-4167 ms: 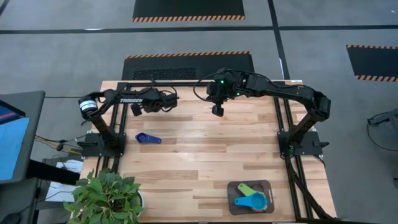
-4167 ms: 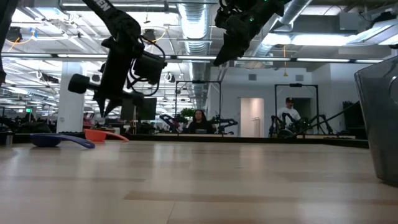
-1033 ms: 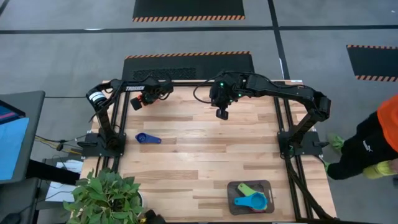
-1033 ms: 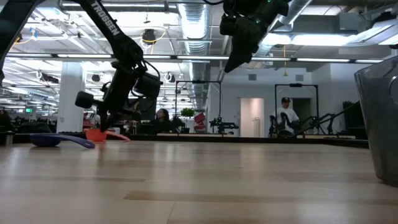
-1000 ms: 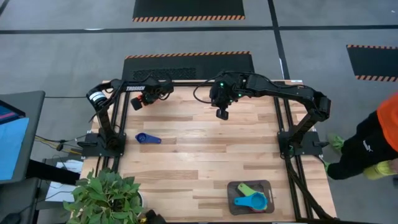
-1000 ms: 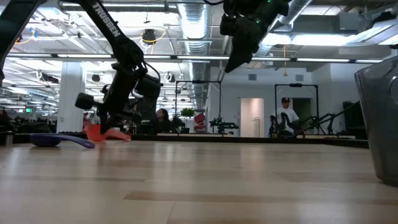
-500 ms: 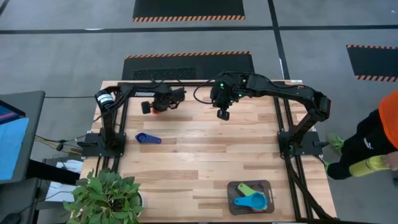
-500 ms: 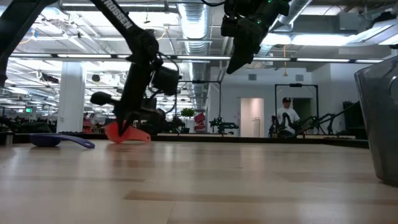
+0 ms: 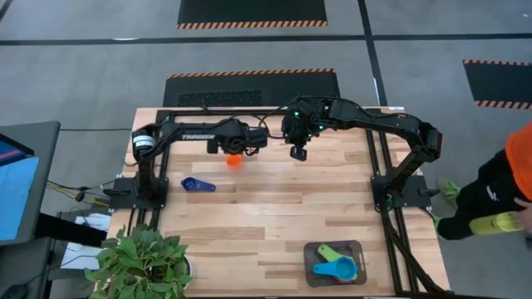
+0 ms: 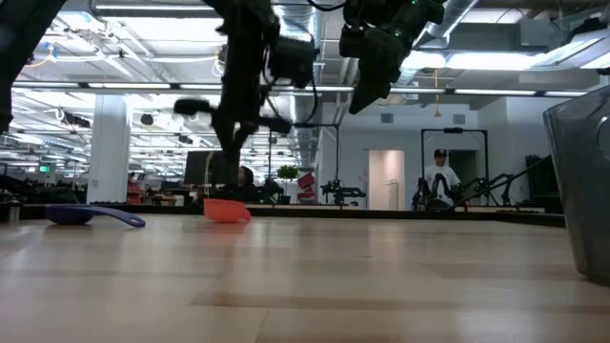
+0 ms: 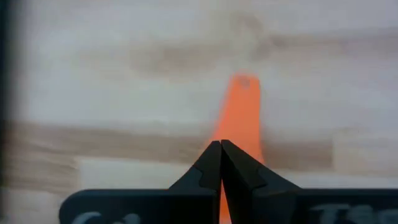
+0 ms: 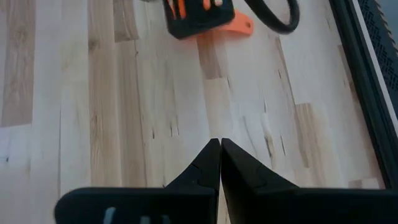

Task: Nest measuring cups in basket
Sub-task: Stack the orange measuring cup on top of the light blue measuring cup in the black bin

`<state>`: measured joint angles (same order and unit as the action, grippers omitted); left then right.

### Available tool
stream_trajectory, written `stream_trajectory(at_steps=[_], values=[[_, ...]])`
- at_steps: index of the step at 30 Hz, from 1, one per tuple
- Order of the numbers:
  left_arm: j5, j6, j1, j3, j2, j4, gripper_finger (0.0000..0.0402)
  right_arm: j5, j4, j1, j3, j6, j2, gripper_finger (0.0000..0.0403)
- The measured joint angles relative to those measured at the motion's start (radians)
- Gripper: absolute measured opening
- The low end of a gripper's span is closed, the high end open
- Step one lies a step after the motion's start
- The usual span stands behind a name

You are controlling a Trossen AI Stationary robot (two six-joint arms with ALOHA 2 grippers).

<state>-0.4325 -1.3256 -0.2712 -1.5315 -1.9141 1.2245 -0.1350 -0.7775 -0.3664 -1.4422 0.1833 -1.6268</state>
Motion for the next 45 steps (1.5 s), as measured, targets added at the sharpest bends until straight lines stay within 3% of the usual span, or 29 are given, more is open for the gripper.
stream_trajectory(at_steps=[3, 7, 15, 27, 30, 35, 42, 45], values=[[-0.143, -0.058, 0.013, -0.045, 0.003, 0.148, 0.0000, 0.000, 0.000, 0.000, 0.000, -0.003, 0.000, 0.0038], [-0.122, -0.043, -0.014, -0.008, 0.003, 0.203, 0.0000, 0.000, 0.004, 0.006, 0.000, -0.003, 0.000, 0.0038], [-0.106, 0.010, -0.049, 0.163, -0.004, -0.048, 0.0000, 0.000, 0.042, 0.032, 0.000, -0.029, 0.000, 0.0038], [-0.016, 0.049, -0.047, 0.265, -0.003, -0.280, 0.0000, 0.000, 0.057, 0.066, 0.000, -0.028, 0.000, 0.0038], [0.029, 0.057, -0.027, 0.267, -0.003, -0.328, 0.0000, 0.000, 0.056, 0.067, 0.000, -0.028, 0.000, 0.0038], [0.256, 0.127, 0.021, 0.267, -0.003, -0.377, 0.0000, 0.000, 0.050, 0.068, 0.000, -0.027, 0.000, 0.0038], [0.192, 0.109, 0.098, 0.140, -0.003, -0.328, 0.0000, 0.000, 0.051, 0.071, 0.000, -0.051, 0.000, 0.0038], [0.104, 0.109, 0.113, 0.079, -0.003, -0.273, 0.0000, 0.000, 0.051, 0.073, 0.000, -0.052, 0.000, 0.0038]])
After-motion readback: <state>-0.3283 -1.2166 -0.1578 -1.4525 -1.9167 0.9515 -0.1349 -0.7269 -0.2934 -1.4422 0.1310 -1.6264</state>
